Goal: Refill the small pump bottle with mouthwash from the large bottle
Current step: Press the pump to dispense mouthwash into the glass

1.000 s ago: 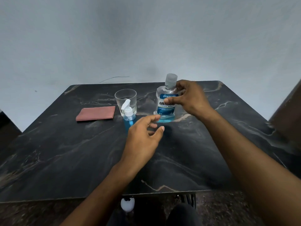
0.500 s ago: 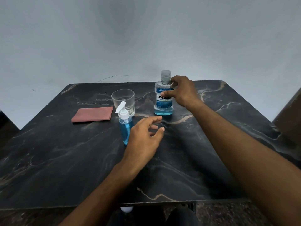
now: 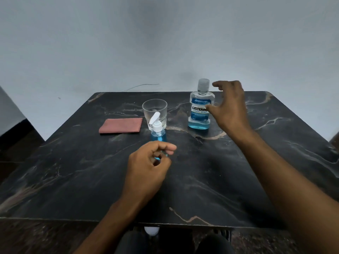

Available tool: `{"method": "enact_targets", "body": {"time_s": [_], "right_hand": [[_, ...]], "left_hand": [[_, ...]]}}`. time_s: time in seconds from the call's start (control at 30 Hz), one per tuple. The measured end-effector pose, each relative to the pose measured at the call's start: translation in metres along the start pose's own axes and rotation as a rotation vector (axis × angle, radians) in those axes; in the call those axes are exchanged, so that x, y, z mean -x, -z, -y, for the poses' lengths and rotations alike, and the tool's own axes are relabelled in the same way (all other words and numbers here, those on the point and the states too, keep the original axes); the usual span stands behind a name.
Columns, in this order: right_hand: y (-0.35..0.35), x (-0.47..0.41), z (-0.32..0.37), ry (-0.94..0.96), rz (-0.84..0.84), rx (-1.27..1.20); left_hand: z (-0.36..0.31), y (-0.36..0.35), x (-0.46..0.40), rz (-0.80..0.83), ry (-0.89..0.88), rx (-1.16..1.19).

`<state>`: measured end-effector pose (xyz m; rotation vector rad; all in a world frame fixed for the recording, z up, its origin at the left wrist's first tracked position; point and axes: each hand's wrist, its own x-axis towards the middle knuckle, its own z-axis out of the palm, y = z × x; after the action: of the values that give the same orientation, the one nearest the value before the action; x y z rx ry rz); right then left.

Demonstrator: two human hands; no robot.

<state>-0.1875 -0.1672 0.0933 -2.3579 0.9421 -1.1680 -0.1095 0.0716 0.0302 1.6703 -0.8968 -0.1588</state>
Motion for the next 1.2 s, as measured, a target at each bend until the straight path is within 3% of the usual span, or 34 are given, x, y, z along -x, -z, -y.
{"method": "enact_targets", "body": {"time_s": [0.1,0.23,0.37,0.53,0.83,1.07,1.2], "right_hand": [[0.003,0.025,0.017,0.043,0.007,-0.12],[-0.003,0.053,0.039,-0.003,0.234,-0.37],[-0.016,0.069,0.054,-0.018,0.489,-0.437],[-0.033,0.075,0.063,-0.082,0.652,-0.505],[-0.048,0.075,0.064,-0.035,0.648,-0.544],[-0.055,0.079,0.054,-0.051,0.537,-0.58],[-0.06,0.082,0.049,-0.101,0.445,-0.603]], "left_hand": [[0.006,0.021,0.0,-0.124,-0.001,-0.029],[0.016,0.037,-0.019,-0.225,0.077,0.006],[0.027,0.042,-0.047,-0.246,0.182,-0.009],[0.045,0.036,-0.087,-0.173,0.241,-0.06],[0.068,0.004,-0.145,0.006,0.318,0.019],[0.062,-0.009,-0.148,0.005,0.313,0.221],[0.067,-0.013,-0.151,-0.046,0.303,0.103]]}}
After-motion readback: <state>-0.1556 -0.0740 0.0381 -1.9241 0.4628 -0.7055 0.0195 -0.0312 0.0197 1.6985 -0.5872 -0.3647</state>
